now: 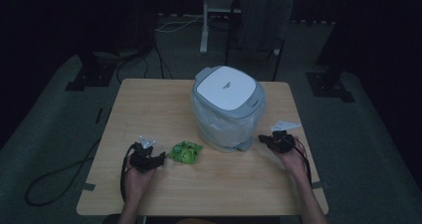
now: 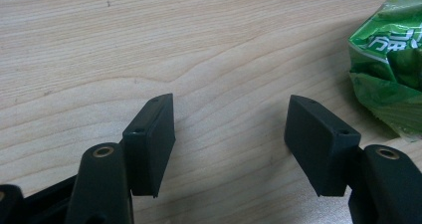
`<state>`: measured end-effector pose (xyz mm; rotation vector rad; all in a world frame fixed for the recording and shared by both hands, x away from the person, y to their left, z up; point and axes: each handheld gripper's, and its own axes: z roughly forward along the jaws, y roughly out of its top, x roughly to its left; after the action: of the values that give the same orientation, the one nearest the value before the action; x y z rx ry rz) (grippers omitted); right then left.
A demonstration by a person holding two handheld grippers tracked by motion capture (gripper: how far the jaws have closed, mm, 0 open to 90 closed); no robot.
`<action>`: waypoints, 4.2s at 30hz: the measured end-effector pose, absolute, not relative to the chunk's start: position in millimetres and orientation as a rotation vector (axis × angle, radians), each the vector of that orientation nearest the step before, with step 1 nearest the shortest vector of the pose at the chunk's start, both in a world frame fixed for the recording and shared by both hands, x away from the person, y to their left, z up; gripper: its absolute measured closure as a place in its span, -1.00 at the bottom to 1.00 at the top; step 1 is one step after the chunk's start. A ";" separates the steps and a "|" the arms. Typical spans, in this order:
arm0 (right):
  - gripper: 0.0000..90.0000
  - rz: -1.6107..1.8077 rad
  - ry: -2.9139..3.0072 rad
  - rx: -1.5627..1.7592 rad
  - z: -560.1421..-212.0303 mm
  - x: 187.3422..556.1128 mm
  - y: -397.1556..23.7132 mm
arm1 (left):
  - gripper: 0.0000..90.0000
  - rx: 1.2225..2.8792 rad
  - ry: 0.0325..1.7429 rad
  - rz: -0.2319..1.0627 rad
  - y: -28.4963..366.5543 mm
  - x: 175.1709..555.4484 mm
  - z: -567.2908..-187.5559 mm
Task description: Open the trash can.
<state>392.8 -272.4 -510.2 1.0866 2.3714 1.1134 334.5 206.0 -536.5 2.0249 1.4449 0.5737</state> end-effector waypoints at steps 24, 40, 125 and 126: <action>0.99 1.182 2.446 1.002 -518.5 393.3 -237.4 | -0.17 2.023 1.467 0.575 204.3 332.7 -535.7; 1.00 1.172 2.437 0.997 -522.6 392.6 -235.0 | -0.17 2.032 1.451 0.569 205.2 330.3 -535.8; 1.00 1.195 2.453 1.049 -536.3 395.7 -237.0 | -0.28 2.049 1.410 0.556 201.8 325.9 -537.0; 1.00 1.192 2.453 1.048 -536.2 395.5 -236.8 | -0.29 2.049 1.411 0.556 201.7 325.9 -536.9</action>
<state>395.5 -236.8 -536.2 1.0478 2.4530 1.1915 325.9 201.7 -536.9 2.0495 1.4108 0.5555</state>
